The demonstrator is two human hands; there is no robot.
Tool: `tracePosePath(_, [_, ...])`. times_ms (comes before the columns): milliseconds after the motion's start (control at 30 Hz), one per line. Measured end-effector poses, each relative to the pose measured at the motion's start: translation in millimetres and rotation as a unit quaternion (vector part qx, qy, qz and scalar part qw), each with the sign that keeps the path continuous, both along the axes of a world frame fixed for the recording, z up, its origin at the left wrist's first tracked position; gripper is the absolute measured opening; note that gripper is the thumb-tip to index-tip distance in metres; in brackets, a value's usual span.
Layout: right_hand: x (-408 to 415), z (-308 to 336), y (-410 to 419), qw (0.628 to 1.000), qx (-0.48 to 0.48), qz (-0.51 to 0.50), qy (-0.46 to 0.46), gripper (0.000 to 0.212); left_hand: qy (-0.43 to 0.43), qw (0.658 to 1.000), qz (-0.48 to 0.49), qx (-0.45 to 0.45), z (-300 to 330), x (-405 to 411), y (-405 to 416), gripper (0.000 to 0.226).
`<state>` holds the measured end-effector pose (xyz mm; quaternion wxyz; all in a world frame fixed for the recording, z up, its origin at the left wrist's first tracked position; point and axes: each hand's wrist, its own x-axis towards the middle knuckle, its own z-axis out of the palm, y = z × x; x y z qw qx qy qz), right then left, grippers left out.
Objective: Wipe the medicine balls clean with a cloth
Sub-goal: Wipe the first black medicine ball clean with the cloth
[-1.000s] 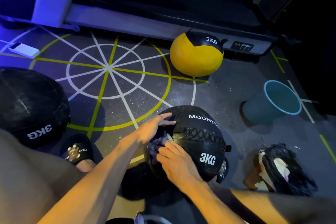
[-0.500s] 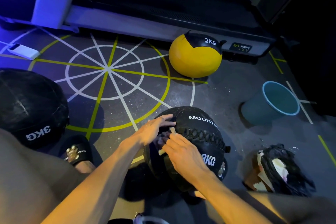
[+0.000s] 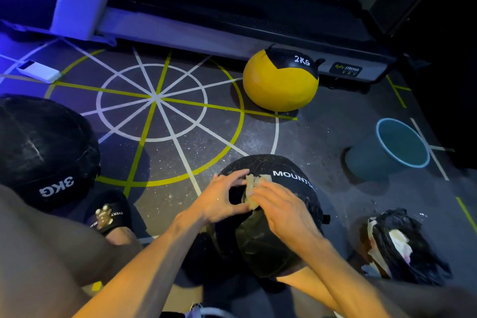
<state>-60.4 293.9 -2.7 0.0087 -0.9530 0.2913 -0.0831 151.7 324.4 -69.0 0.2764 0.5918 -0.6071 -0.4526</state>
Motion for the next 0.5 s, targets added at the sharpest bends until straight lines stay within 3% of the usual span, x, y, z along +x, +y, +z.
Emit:
tracePosePath(167, [-14.5,13.4,-30.7,0.981,0.055,-0.183,-0.023,0.031,-0.032,0.998,0.022,-0.045,6.4,-8.3,5.8,0.097])
tracePosePath(233, [1.9,18.5,-22.4,0.984,0.068,-0.149,-0.065,0.03,-0.029,0.998,0.037,-0.052,3.5,-6.9,5.4,0.098])
tracePosePath(333, [15.2,13.7,-1.1,0.997,0.075,-0.011,0.003,0.04,-0.031,0.997,0.049,-0.052,1.3,-1.4,7.1,0.101])
tracePosePath(367, [9.0,9.1,-3.2,0.997,0.075,-0.015,0.002,0.048,-0.031,0.997,0.05,-0.05,1.7,0.3,8.1,0.101])
tracePosePath(500, [-38.7,3.4,-41.7,0.962,0.129,-0.242,-0.018,0.043,-0.035,0.997,0.043,-0.047,5.0,5.4,11.8,0.098])
